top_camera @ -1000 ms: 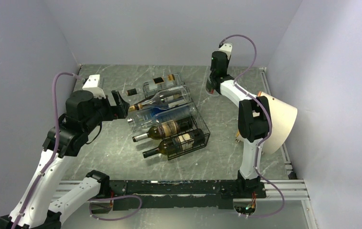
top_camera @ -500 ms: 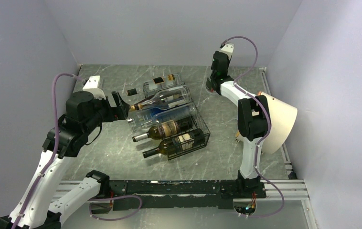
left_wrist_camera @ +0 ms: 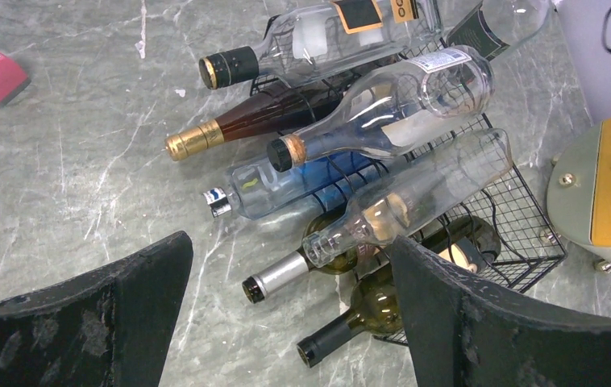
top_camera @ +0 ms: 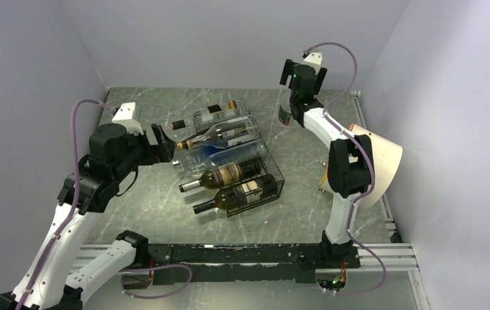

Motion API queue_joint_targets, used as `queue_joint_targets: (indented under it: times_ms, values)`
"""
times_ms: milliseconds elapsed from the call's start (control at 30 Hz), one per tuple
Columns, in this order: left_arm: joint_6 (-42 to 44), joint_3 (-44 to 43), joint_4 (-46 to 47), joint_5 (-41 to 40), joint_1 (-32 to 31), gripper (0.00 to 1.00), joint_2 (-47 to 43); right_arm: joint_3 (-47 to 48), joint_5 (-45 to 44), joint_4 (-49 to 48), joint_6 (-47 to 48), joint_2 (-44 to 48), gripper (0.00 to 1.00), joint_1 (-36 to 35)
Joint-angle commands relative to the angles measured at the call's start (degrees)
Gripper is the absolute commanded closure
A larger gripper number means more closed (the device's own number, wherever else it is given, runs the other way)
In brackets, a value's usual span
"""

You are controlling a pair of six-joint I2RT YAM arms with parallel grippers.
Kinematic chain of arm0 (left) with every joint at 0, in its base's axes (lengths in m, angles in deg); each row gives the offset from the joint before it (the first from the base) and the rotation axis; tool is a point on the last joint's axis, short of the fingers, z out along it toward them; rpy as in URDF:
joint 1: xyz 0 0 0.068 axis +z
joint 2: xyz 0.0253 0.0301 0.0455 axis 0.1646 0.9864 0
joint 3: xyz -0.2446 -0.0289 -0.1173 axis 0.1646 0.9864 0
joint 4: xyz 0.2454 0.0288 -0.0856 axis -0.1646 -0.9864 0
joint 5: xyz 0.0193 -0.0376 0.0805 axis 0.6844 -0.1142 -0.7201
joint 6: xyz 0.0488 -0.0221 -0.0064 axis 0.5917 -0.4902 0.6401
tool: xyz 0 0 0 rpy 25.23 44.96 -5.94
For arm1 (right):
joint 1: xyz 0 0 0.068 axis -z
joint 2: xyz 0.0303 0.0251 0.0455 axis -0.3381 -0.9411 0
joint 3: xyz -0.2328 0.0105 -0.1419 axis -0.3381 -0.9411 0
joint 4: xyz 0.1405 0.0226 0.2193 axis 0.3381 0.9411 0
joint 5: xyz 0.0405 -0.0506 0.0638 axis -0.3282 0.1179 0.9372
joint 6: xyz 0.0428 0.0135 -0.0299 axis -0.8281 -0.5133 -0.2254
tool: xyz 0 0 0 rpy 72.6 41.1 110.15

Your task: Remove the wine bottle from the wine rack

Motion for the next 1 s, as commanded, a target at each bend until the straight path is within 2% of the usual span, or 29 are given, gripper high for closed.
queue_joint_targets:
  times_ms: [0, 133, 333, 500, 600, 700, 800, 900, 967]
  values:
    - [-0.4, -0.3, 0.3, 1.9, 0.5, 0.04, 0.0, 1.0, 2.4, 5.2, -0.6, 7.1, 0.0, 0.5]
    - [-0.5, 0.4, 1.1, 2.3, 0.5, 0.04, 0.0, -0.4, 9.6, 13.9, -0.9, 14.8, 0.0, 0.5]
    - [1.0, 0.9, 5.3, 5.4, 0.5, 0.04, 1.5, -11.2, 20.0, 20.5, 0.4, 28.4, 0.0, 0.6]
    - [6.5, -3.4, 15.1, 3.2, 0.5, 0.0, 6.5, -13.9, 30.0, 31.0, -3.4, 34.0, 0.0, 0.6]
    - [8.8, -9.0, 21.4, 2.4, 0.9, 0.0, 12.7, -17.2, 32.5, 31.8, -2.9, 37.9, 0.0, -1.5]
    - [8.9, -16.3, 23.4, 2.6, 3.3, 0.01, 20.0, -17.7, 33.1, 33.3, -2.8, 40.0, 0.0, -5.8]
    - [4.3, -21.4, 24.5, 6.6, 10.1, 0.01, 23.8, -14.1, 32.3, 38.9, -0.5, 38.3, 0.0, -13.8]
    - [-3.1, -19.5, 31.2, 16.0, 19.5, 0.0, 22.8, -11.0, 26.6, 41.3, 3.6, 36.1, 0.0, -25.8]
    - [-1.6, -18.3, 33.8, 16.8, 21.4, 0.0, 21.6, -8.7, 25.9, 42.6, 6.5, 34.2, 0.0, -31.9]
